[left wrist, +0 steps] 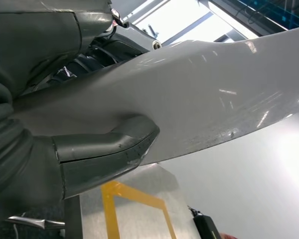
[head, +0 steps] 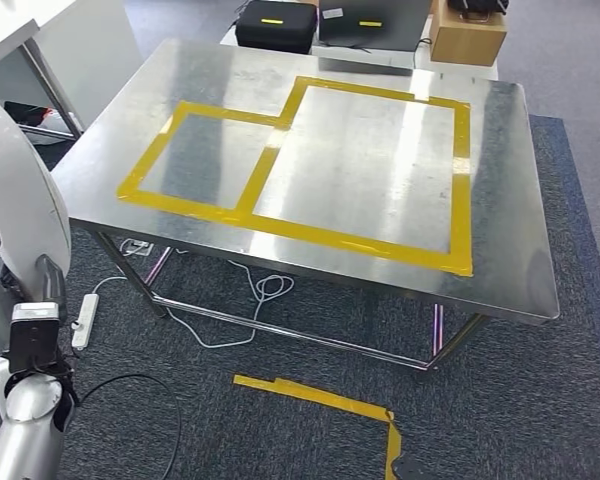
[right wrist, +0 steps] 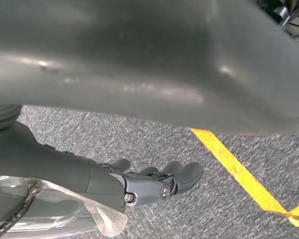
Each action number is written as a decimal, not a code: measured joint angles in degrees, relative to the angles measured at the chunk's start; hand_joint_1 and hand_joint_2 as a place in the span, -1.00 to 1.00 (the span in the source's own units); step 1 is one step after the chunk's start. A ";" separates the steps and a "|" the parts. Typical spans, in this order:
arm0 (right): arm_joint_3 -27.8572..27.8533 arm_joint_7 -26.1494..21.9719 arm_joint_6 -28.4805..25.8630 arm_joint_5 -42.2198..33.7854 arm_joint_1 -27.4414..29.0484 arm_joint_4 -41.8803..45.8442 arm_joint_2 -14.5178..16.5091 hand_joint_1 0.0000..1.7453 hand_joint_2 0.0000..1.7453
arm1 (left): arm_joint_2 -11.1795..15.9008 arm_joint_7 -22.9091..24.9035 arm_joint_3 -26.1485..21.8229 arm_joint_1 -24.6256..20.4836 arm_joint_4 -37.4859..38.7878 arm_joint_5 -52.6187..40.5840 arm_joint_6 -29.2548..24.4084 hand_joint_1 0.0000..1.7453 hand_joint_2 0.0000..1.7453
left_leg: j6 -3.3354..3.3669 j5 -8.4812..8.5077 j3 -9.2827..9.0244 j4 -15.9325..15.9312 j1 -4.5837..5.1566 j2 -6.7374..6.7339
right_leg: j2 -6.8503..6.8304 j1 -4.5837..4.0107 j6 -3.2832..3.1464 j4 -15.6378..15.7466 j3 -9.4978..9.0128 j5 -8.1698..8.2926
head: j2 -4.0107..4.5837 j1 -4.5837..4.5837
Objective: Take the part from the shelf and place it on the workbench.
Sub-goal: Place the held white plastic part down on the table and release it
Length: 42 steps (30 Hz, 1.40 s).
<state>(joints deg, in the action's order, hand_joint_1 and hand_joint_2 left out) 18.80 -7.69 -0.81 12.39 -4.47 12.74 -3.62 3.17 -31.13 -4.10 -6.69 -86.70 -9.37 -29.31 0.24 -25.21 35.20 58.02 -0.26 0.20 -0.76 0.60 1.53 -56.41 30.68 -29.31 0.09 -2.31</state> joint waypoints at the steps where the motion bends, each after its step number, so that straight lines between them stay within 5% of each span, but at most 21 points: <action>1: 0.01 -0.02 0.00 0.01 -0.03 0.00 -0.01 -1.00 -1.00 | 0.00 0.01 0.01 0.00 0.01 0.01 0.01 1.00 1.00 | 0.00 0.00 0.00 0.00 0.00 0.00 | 0.00 0.00 0.00 0.00 0.00 0.00 | 0.00 0.01; 29: 0.10 -0.62 -0.03 0.07 -0.16 0.00 0.02 -1.00 -1.00 | 0.03 0.05 0.08 0.02 0.54 0.33 0.00 1.00 1.00 | 0.02 -0.03 0.01 0.03 0.02 0.00 | 0.00 0.02 0.01 0.03 -0.01 0.01 | 0.00 0.01; 36: 0.13 -0.77 -0.03 0.21 -0.29 0.01 0.13 -1.00 -1.00 | 0.51 0.05 0.11 0.05 0.50 0.32 -0.08 1.00 1.00 | 1.35 -0.32 -0.54 -0.47 0.22 -0.01 | -0.07 0.35 0.96 0.32 -0.31 -0.23 | 0.00 0.02; 38: 0.13 -0.86 -0.04 0.29 -0.38 0.02 0.13 -1.00 -1.00 | 0.55 0.05 0.13 0.01 0.46 0.32 -0.13 1.00 1.00 | 1.81 0.00 -1.45 -1.63 -0.07 -0.02 | 0.25 0.36 1.17 -2.38 1.07 -1.76 | 0.00 0.22; 41: 0.14 -0.92 -0.01 0.38 -0.26 0.02 0.13 -1.00 -1.00 | 0.53 0.05 0.19 0.01 0.45 0.33 -0.15 1.00 1.00 | 2.09 -0.16 -1.91 -1.88 -0.11 0.03 | 0.65 0.48 1.32 -13.72 7.77 -5.94 | 0.00 0.40; 42: 0.15 -0.92 0.00 0.40 -0.15 0.01 0.13 -1.00 -1.00 | 0.51 0.05 0.20 0.09 0.45 0.34 -0.15 1.00 1.00 | 2.06 -0.33 -2.00 -1.82 -0.12 0.12 | 0.66 0.52 1.42 -15.97 9.53 -6.00 | 0.00 0.41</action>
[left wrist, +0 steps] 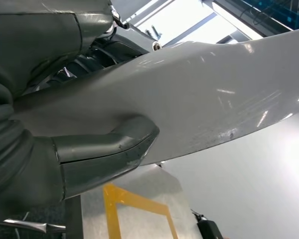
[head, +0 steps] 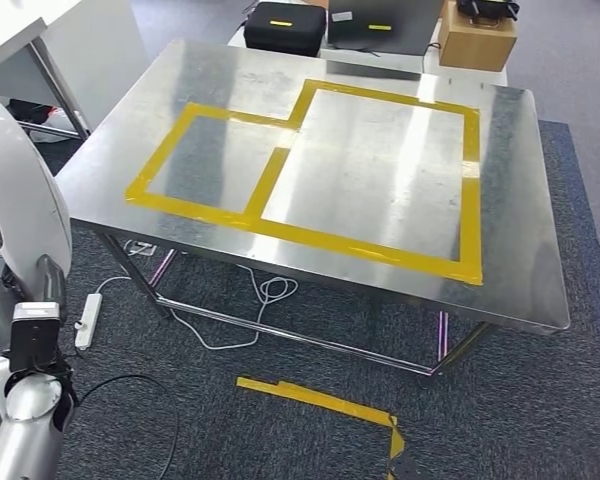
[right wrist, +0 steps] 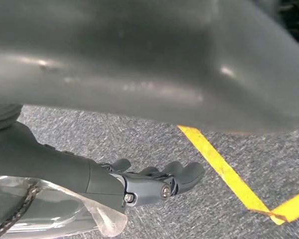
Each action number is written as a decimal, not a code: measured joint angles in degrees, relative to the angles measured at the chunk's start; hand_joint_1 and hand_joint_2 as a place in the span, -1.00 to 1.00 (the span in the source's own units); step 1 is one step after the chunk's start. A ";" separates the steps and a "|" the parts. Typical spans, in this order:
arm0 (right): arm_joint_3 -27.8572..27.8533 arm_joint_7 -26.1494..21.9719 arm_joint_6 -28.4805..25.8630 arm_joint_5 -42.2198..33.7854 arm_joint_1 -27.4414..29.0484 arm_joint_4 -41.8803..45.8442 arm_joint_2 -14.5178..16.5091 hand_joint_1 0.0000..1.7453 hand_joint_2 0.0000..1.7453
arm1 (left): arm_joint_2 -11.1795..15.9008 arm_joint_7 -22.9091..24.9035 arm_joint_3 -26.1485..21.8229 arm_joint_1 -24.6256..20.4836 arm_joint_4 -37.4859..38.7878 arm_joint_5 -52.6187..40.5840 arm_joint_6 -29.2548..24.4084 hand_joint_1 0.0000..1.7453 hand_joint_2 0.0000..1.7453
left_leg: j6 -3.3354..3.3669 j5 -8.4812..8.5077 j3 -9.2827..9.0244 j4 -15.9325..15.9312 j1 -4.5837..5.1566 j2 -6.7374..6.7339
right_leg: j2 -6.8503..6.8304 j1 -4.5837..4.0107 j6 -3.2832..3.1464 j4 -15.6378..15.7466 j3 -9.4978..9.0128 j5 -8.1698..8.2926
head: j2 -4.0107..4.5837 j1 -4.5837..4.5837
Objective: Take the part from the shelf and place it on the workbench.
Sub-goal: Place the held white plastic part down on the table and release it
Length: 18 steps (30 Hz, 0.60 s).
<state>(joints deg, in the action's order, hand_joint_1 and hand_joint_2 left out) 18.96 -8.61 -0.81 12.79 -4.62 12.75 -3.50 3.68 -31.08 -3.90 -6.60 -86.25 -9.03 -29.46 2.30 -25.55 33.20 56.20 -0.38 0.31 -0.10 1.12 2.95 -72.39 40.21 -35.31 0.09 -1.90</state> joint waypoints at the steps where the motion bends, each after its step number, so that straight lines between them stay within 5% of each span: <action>1: 0.01 0.00 -0.01 0.02 0.09 -0.01 -0.01 -1.00 -1.00 | -0.03 0.00 0.01 0.09 0.00 0.02 0.00 1.00 1.00 | -0.13 -0.22 -0.15 0.09 -0.05 0.11 | 0.00 0.05 0.09 -0.05 0.69 1.10 | 0.00 0.01; 3: 0.02 -0.03 -0.03 0.04 0.13 -0.01 -0.02 -1.00 -1.00 | -0.05 0.00 0.01 0.26 0.00 0.08 0.00 1.00 1.00 | -0.69 -0.96 -0.68 0.51 -0.24 0.30 | -0.01 0.29 0.26 6.23 -1.33 5.91 | 0.00 0.04; 5: 0.02 -0.10 -0.04 0.07 0.02 -0.01 0.01 -1.00 -1.00 | -0.04 0.00 0.00 0.29 0.00 0.15 0.00 1.00 1.00 | -1.48 -1.83 -0.89 1.15 -0.12 0.44 | 0.15 0.45 0.16 12.67 -4.34 8.65 | 0.00 0.15; 11: 0.02 -0.16 -0.02 0.11 0.03 -0.01 0.08 -1.00 -1.00 | 0.04 0.00 0.04 0.20 0.00 0.23 -0.01 1.00 1.00 | -3.17 -4.23 -0.11 4.21 -0.21 0.26 | 0.26 0.38 -2.29 14.16 -6.17 7.59 | 0.00 -0.03; 15: -0.02 -0.16 0.01 0.11 -0.08 -0.01 0.07 -1.00 -1.00 | 0.14 0.00 0.06 0.41 0.02 0.39 -0.01 1.00 1.00 | -3.56 -8.77 7.31 17.77 -0.29 0.08 | 0.16 0.17 -3.06 14.18 -7.37 6.66 | 0.00 -0.19; 16: -0.03 -0.15 0.04 0.12 -0.03 -0.01 0.07 -1.00 -1.00 | 0.15 0.00 0.06 0.53 0.03 0.46 -0.01 1.00 1.00 | -3.42 -7.90 8.03 18.24 -0.27 0.08 | 0.18 0.09 -3.06 14.17 -7.72 6.37 | 0.00 -0.20; 18: -0.02 -0.16 0.09 0.16 0.06 -0.01 0.08 -1.00 -1.00 | 0.20 0.00 0.06 0.63 0.04 0.50 -0.01 1.00 1.00 | -2.84 -3.43 6.54 13.19 -0.15 0.07 | 0.21 -0.02 -2.92 14.17 -8.66 5.72 | 0.00 -0.20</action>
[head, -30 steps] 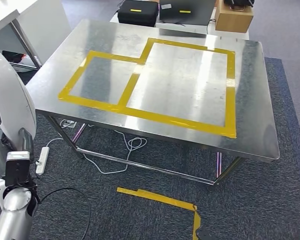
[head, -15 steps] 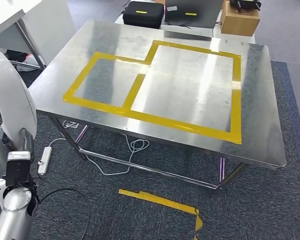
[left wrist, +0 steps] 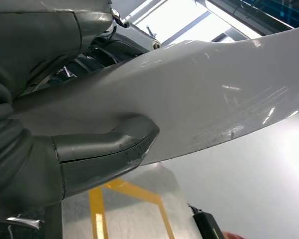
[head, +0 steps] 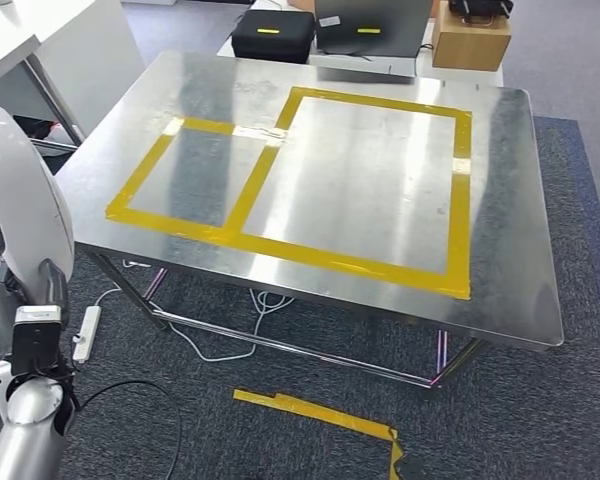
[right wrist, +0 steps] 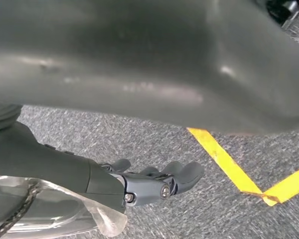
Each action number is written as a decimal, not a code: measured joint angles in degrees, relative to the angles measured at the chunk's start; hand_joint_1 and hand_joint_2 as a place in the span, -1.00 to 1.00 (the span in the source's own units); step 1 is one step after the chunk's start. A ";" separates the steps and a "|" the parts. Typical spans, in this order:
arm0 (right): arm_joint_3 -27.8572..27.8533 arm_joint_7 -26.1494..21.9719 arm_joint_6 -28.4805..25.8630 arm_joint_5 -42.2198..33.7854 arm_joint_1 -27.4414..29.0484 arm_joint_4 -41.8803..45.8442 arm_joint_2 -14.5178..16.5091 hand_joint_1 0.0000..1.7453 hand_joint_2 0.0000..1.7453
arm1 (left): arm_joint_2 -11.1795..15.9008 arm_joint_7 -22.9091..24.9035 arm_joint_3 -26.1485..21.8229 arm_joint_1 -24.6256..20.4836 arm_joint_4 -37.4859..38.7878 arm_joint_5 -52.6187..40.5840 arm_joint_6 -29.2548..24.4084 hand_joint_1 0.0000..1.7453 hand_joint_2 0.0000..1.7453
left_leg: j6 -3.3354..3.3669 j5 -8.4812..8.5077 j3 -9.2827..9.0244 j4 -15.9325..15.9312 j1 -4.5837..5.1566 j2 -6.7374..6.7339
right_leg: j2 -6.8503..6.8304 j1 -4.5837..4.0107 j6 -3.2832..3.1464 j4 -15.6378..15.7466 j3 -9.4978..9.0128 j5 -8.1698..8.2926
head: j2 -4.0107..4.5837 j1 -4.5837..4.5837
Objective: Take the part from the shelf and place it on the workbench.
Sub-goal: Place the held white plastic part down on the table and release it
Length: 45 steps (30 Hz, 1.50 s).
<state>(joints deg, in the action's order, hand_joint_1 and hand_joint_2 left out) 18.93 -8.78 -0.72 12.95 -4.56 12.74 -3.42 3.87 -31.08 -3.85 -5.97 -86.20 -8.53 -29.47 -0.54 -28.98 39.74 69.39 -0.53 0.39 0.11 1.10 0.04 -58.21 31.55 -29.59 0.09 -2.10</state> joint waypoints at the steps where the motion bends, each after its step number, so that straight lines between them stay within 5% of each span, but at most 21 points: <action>1: 0.01 -0.01 0.00 0.02 0.00 0.00 0.03 -1.00 -1.00 | 0.02 0.00 0.00 -0.01 0.01 0.01 -0.01 1.00 1.00 | 0.39 1.99 -1.52 -3.68 0.18 -0.04 | 0.00 -0.05 0.17 0.03 -0.40 -0.34 | 0.00 0.02; 3: 0.00 -0.01 -0.01 0.05 -0.11 0.00 0.09 -1.00 -1.00 | 0.07 0.00 0.01 -0.05 0.01 0.01 -0.01 1.00 1.00 | 1.03 3.63 -3.70 -8.90 0.59 -0.14 | -0.01 -0.14 0.71 0.06 -0.70 -0.84 | 0.00 0.04; 8: 0.02 -0.01 0.01 0.05 -0.24 0.00 0.13 -1.00 -1.00 | 0.09 0.00 -0.01 -0.02 0.00 0.03 -0.02 1.00 1.00 | 2.01 3.07 -4.80 -11.16 0.42 -0.03 | -0.26 -0.23 2.27 -1.12 0.14 -2.41 | 0.00 0.22; 11: 0.05 -0.03 -0.01 0.05 -0.24 0.00 0.18 -1.00 -1.00 | 0.04 0.00 -0.01 -0.02 0.00 0.03 0.00 1.00 1.00 | 2.62 2.68 -5.27 -11.40 0.45 -0.04 | -0.19 -0.32 2.52 -11.42 5.87 -6.64 | 0.00 0.44; 13: 0.06 -0.01 -0.01 0.05 -0.06 0.00 0.19 -1.00 -1.00 | 0.02 0.00 -0.01 0.08 0.01 0.03 0.01 1.00 1.00 | 2.78 2.32 -5.58 -11.37 0.61 0.05 | -0.18 -0.39 2.50 -15.48 8.92 -6.69 | 0.00 0.45; 14: 0.06 0.01 -0.02 0.05 0.00 0.00 0.19 -1.00 -1.00 | 0.02 0.00 -0.01 0.12 0.02 0.03 0.01 1.00 1.00 | 2.75 2.10 -5.89 -11.36 0.65 0.12 | -0.18 -0.42 2.39 -14.04 8.72 -4.86 | 0.00 0.46; 17: 0.08 0.00 -0.02 0.05 -0.08 0.00 0.19 -1.00 -1.00 | 0.00 0.00 -0.01 0.08 0.02 0.03 0.01 1.00 1.00 | 2.32 1.22 -7.02 -11.23 0.78 0.28 | -0.12 -0.57 1.75 -3.44 4.11 1.34 | 0.00 0.43; 19: 0.10 0.00 -0.02 0.05 -0.26 0.00 0.19 -1.00 -1.00 | -0.01 0.00 -0.01 -0.05 0.02 0.07 0.01 1.00 1.00 | 1.86 0.96 -7.05 -11.07 0.88 0.31 | -0.04 -0.78 1.30 -0.46 2.43 1.59 | 0.00 0.37; 23: 0.12 -0.02 -0.01 0.05 -0.28 0.00 0.26 -1.00 -1.00 | 0.07 -0.01 0.04 -0.23 -0.02 0.04 0.02 1.00 1.00 | 0.70 -0.26 -6.43 -9.62 0.74 0.23 | -0.03 -0.54 0.26 0.54 1.63 1.47 | 0.00 0.24; 27: 0.12 -0.05 0.04 0.06 -0.37 0.00 0.30 -1.00 -1.00 | 0.11 -0.01 0.04 -0.24 -0.01 0.03 0.00 1.00 1.00 | -0.43 -5.19 -0.10 3.13 0.14 0.07 | -0.15 -0.40 -0.45 0.76 0.75 1.04 | 0.00 0.06; 29: 0.14 -0.04 0.10 0.07 -0.27 0.00 0.30 -1.00 -1.00 | 0.12 0.00 0.04 -0.06 0.02 0.09 0.01 1.00 1.00 | -0.61 -3.79 1.12 4.30 -0.10 0.02 | -0.14 -0.39 -0.40 0.74 0.28 0.69 | 0.00 0.05; 31: 0.16 -0.04 0.13 0.09 -0.25 0.00 0.32 -1.00 -1.00 | 0.15 -0.01 0.04 -0.10 0.02 0.13 0.01 1.00 1.00 | -0.48 0.62 -1.39 -2.16 -0.21 -0.11 | -0.09 -0.36 -0.09 0.73 -0.35 0.26 | 0.00 0.05; 33: 0.17 -0.06 0.13 0.11 -0.41 0.00 0.34 -1.00 -1.00 | 0.17 -0.01 0.04 -0.26 0.02 0.11 0.00 1.00 1.00 | -0.13 2.90 -4.06 -8.35 -0.06 -0.25 | -0.03 -0.53 0.46 0.65 -0.54 -0.12 | 0.00 0.05; 38: 0.20 -0.05 0.22 0.14 -0.55 0.00 0.34 -1.00 -1.00 | 0.23 -0.01 0.02 -0.35 0.02 0.12 -0.02 1.00 1.00 | 1.42 2.58 -5.07 -10.77 0.04 -0.09 | -0.20 -0.56 1.97 -0.09 0.07 -1.17 | 0.00 0.21; 42: 0.26 -0.06 0.30 0.16 -0.52 0.00 0.42 -1.00 -1.00 | 0.22 -0.02 0.02 -0.37 0.02 0.14 -0.02 1.00 1.00 | 2.40 2.44 -5.42 -11.03 0.15 -0.14 | -0.17 -0.50 2.28 -12.81 6.92 -6.62 | 0.00 0.44; 44: 0.26 -0.05 0.30 0.17 -0.31 0.00 0.41 -1.00 -1.00 | 0.20 -0.02 0.02 -0.25 0.02 0.18 -0.02 1.00 1.00 | 2.55 2.29 -5.58 -11.00 0.32 -0.05 | -0.16 -0.53 2.18 -15.25 8.94 -5.92 | 0.00 0.44; 45: 0.26 -0.05 0.30 0.18 -0.27 0.00 0.40 -1.00 -1.00 | 0.19 -0.02 0.02 -0.21 0.02 0.20 -0.02 1.00 1.00 | 2.55 2.19 -5.75 -11.00 0.37 0.01 | -0.16 -0.53 2.01 -13.15 8.32 -3.98 | 0.00 0.44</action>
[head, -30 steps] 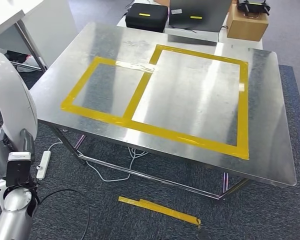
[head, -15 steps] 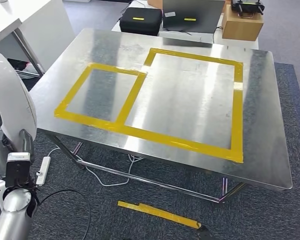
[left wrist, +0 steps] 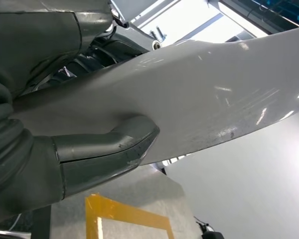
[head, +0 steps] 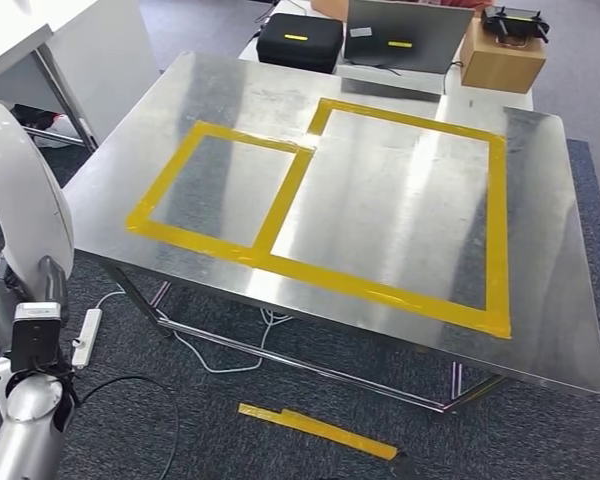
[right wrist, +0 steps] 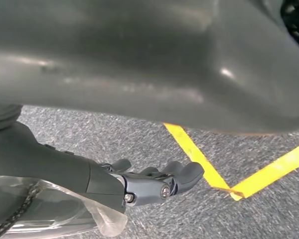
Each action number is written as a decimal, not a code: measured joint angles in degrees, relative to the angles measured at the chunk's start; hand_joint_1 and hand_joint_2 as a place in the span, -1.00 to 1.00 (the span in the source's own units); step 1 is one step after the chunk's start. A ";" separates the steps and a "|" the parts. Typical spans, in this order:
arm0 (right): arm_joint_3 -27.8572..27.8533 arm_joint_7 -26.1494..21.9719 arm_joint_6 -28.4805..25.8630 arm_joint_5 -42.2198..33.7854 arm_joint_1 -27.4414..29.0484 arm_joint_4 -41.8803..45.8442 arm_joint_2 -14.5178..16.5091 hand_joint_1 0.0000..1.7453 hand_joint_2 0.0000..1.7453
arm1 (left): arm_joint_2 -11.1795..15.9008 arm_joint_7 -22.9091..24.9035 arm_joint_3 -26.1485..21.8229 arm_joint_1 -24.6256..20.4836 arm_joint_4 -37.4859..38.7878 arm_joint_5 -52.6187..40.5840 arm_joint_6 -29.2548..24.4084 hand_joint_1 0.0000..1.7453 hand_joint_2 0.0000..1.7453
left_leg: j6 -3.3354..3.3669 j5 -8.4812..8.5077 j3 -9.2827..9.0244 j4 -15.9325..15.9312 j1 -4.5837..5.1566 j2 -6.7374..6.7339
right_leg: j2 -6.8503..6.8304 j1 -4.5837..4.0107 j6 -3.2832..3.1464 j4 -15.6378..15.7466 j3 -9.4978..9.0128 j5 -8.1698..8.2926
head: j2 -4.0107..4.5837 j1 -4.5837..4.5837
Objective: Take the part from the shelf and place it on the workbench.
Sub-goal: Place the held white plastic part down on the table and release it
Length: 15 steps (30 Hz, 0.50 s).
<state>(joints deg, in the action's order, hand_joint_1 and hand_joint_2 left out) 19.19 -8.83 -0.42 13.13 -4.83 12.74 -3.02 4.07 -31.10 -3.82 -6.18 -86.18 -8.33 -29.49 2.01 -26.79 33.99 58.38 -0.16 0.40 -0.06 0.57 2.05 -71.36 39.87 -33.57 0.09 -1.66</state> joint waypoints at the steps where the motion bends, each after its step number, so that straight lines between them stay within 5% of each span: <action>1: 0.00 0.00 0.00 0.01 -0.01 0.00 0.00 -1.00 -1.00 | -0.01 0.00 0.00 0.01 0.00 0.02 0.00 1.00 1.00 | -0.06 -0.13 -0.20 0.00 0.04 0.05 | 0.00 -0.01 -0.24 3.73 -1.51 2.39 | 0.00 0.01; 4: 0.00 0.00 0.00 0.02 -0.16 0.00 0.00 -1.00 -1.00 | -0.01 0.00 -0.01 -0.02 0.00 0.10 0.00 1.00 1.00 | -0.64 -0.50 -0.37 0.17 0.32 0.13 | 0.07 -0.22 -0.86 12.54 -5.75 5.66 | 0.00 -0.06; 9: -0.01 -0.01 -0.01 0.03 -0.14 0.00 0.03 -1.00 -1.00 | 0.07 -0.03 -0.03 -0.18 -0.02 0.08 -0.02 1.00 1.00 | -2.25 -1.98 0.39 2.11 0.14 0.07 | 0.13 0.03 -1.83 13.90 -6.75 5.73 | 0.00 -0.30; 13: -0.02 -0.02 0.00 0.03 -0.16 0.00 0.04 -1.00 -1.00 | 0.22 -0.07 -0.02 -0.05 -0.02 0.13 -0.03 1.00 1.00 | -3.32 -7.38 6.51 14.96 -0.37 -0.05 | 0.04 0.18 -2.42 14.06 -7.20 5.51 | 0.00 -0.56; 15: -0.02 -0.02 0.03 0.04 -0.11 0.00 0.05 -1.00 -1.00 | 0.26 -0.07 -0.02 0.08 -0.02 0.16 -0.04 1.00 1.00 | -3.40 -5.55 6.53 14.38 -0.51 -0.10 | 0.07 0.18 -2.33 14.04 -7.43 5.34 | 0.00 -0.58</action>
<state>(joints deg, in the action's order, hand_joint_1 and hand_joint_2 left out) 19.17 -8.85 -0.38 13.17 -4.93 12.74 -2.97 4.32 -31.17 -3.85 -6.10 -86.20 -8.17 -29.53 -1.39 -32.33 40.52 72.76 -0.66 0.29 0.01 0.75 -0.28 -57.32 32.44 -28.23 0.09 -2.24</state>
